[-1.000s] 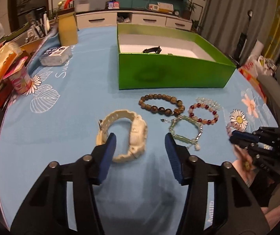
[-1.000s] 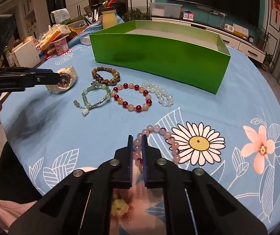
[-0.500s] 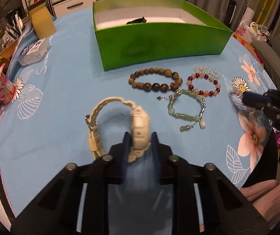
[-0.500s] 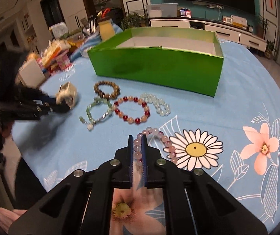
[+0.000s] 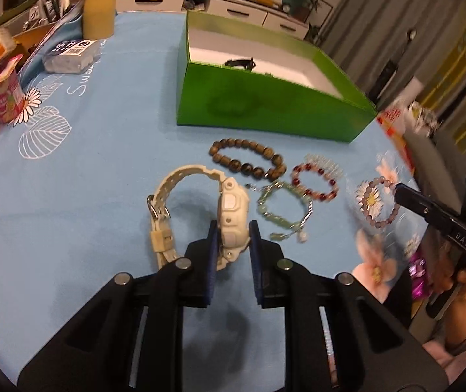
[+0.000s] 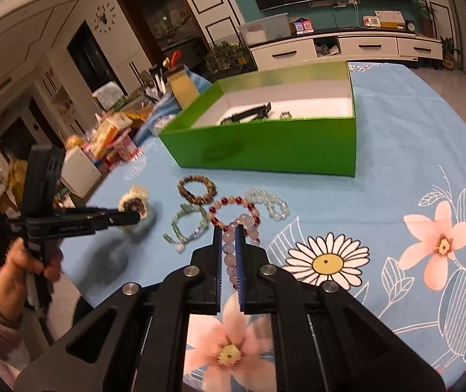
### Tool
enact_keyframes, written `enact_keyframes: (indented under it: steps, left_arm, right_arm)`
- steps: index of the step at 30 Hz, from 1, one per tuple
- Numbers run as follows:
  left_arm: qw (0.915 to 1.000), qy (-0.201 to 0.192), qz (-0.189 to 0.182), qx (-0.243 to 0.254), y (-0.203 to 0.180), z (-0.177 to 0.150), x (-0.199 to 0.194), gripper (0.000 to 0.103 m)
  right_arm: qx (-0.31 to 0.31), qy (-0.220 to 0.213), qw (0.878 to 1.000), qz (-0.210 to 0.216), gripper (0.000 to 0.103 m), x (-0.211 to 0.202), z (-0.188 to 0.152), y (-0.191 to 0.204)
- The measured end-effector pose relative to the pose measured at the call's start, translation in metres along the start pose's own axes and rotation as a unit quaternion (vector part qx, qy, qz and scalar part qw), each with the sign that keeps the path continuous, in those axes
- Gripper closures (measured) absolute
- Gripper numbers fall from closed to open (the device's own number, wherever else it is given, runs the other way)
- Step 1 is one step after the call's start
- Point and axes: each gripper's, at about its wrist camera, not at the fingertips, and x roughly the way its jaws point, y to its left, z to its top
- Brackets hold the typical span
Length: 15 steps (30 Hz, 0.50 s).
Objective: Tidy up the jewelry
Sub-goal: 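Grasp and lift the white watch with the left tool while the right tool grasps the pink bracelet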
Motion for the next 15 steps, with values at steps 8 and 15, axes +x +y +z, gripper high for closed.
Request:
enact_keyframes:
  steps: [8,15]
  left_arm:
    - [0.9989,-0.035,-0.027,-0.012,-0.011,0.014,-0.019,0.086]
    - [0.9975,-0.059,-0.036,-0.013,-0.021,0.035,-0.03,0.085]
  right_arm:
    - [0.005,-0.032,0.999,0.013,0.096,-0.017,0.018,0.001]
    - [-0.001,-0.057,0.998,0.016,0.096,-0.025,0.037,0.001]
